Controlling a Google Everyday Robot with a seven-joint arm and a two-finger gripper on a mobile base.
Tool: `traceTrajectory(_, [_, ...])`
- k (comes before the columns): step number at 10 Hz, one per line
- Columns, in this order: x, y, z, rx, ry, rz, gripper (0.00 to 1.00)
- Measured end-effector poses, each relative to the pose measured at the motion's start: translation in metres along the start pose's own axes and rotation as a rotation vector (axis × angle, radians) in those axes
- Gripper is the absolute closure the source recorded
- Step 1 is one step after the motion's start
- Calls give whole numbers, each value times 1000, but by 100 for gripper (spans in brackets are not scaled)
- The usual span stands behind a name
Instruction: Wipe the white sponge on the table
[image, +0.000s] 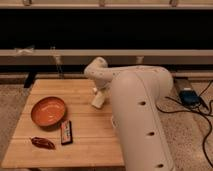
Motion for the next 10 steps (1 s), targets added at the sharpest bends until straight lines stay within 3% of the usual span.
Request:
traceTrajectory(6, [58, 38, 9, -27, 37, 72, 100])
traceTrajectory(10, [28, 80, 1, -44, 17, 11, 100])
